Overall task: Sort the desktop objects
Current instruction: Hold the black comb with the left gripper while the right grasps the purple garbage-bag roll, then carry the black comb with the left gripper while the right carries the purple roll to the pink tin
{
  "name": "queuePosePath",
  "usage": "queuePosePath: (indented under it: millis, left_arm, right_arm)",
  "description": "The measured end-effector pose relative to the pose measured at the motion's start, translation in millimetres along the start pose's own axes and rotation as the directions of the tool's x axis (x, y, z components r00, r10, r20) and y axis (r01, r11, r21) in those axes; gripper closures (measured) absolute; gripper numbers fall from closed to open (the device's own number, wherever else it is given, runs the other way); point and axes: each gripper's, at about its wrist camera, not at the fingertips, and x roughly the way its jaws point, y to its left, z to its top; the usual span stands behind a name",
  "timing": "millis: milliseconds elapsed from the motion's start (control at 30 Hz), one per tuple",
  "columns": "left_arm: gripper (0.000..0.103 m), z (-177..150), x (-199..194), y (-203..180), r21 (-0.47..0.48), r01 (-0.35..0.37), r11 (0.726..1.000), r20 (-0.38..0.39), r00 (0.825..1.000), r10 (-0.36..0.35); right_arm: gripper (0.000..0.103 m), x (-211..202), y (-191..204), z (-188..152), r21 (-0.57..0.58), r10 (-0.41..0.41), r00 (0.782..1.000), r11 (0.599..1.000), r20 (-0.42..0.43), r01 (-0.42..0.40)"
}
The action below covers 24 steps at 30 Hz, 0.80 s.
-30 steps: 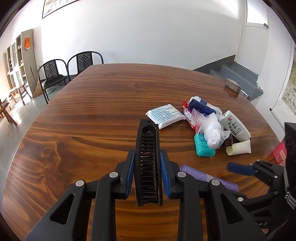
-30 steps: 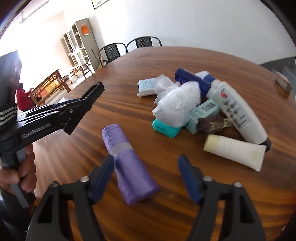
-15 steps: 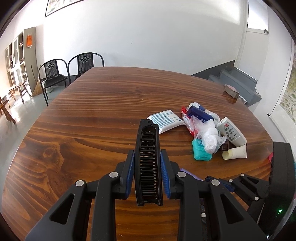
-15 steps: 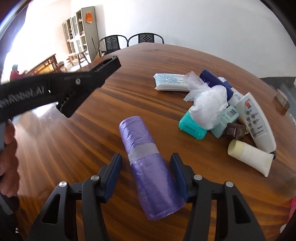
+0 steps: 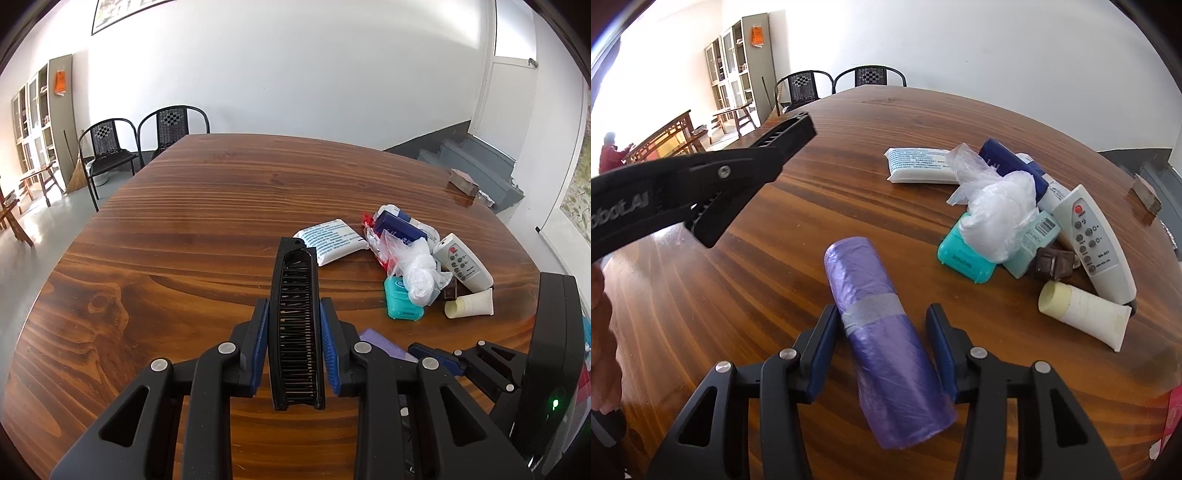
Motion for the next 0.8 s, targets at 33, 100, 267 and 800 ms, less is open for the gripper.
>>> queuePosePath:
  millis: [33, 100, 267, 800]
  left_arm:
    - [0.074, 0, 0, 1, -0.003, -0.001, 1.000, 0.000, 1.000, 0.001]
    - [0.074, 1, -1, 3, -0.010, 0.005, 1.000, 0.001, 1.000, -0.005]
    - [0.074, 1, 1, 1, -0.006, 0.009, 1.000, -0.003, 1.000, -0.009]
    - [0.074, -3, 5, -3, 0.009, -0.010, 1.000, 0.001, 1.000, 0.010]
  right_arm:
    - [0.050, 5, 3, 3, 0.000, -0.001, 1.000, 1.000, 0.000, 0.001]
    - [0.050, 5, 1, 3, 0.000, -0.002, 1.000, 1.000, 0.000, 0.002]
    - [0.066, 2, 0, 0, 0.005, -0.024, 1.000, 1.000, 0.005, 0.024]
    - [0.069, -28, -30, -9, 0.165, -0.073, 0.993, 0.985, 0.093, 0.057]
